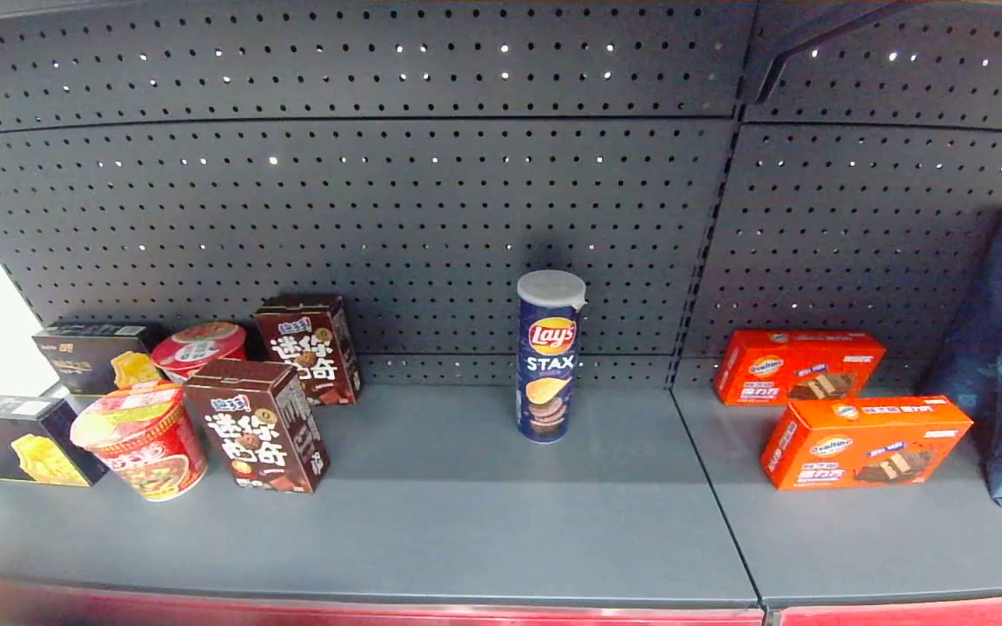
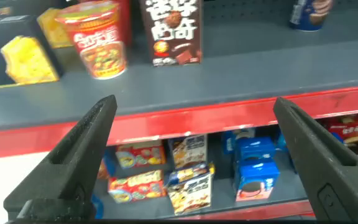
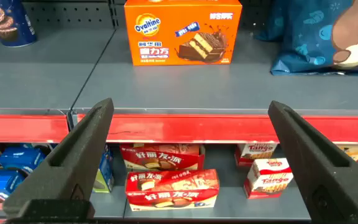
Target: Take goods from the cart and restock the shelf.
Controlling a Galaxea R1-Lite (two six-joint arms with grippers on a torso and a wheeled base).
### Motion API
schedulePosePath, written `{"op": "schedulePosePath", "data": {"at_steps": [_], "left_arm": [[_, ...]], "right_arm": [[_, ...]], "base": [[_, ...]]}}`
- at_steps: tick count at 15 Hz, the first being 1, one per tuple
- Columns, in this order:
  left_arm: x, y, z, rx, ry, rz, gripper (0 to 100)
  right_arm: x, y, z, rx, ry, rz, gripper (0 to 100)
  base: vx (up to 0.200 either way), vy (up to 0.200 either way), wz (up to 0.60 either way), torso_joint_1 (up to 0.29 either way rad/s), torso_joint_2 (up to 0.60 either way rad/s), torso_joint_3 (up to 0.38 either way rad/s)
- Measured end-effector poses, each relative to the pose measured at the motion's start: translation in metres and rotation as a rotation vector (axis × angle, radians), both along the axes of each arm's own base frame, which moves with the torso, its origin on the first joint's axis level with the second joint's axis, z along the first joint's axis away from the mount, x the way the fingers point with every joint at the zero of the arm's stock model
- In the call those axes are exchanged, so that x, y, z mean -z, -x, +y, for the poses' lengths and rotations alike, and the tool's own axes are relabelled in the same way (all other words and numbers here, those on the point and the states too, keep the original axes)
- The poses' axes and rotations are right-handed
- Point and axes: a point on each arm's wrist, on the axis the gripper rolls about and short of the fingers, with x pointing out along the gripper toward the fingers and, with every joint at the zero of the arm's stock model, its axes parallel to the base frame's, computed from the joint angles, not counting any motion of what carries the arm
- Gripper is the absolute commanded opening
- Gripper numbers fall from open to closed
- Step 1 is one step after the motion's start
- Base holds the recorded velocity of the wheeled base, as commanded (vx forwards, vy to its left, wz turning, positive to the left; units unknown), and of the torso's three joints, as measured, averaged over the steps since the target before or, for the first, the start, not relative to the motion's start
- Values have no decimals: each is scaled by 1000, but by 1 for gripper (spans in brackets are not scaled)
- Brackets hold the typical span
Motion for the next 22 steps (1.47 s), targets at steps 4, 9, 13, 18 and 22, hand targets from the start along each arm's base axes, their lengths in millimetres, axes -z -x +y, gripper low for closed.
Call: {"op": "schedulePosePath", "data": {"at_steps": [4,9,13,18,22], "left_arm": [[0,0,0,0,-1,0,100],[0,0,0,0,3,0,100],[0,0,0,0,-2,0,100],[0,0,0,0,-1,-1,100],[0,0,0,-12,-3,-3,100]], "right_arm": [[0,0,0,0,-2,0,100],[0,0,0,0,-3,0,100],[0,0,0,0,-3,0,100],[0,0,0,0,-3,1,100],[0,0,0,0,-10,2,100]], "base": [[0,0,600,5,2,4],[0,0,600,2,3,6],[0,0,600,1,1,2],[0,0,600,1,1,0],[0,0,150,1,2,-1]]}}
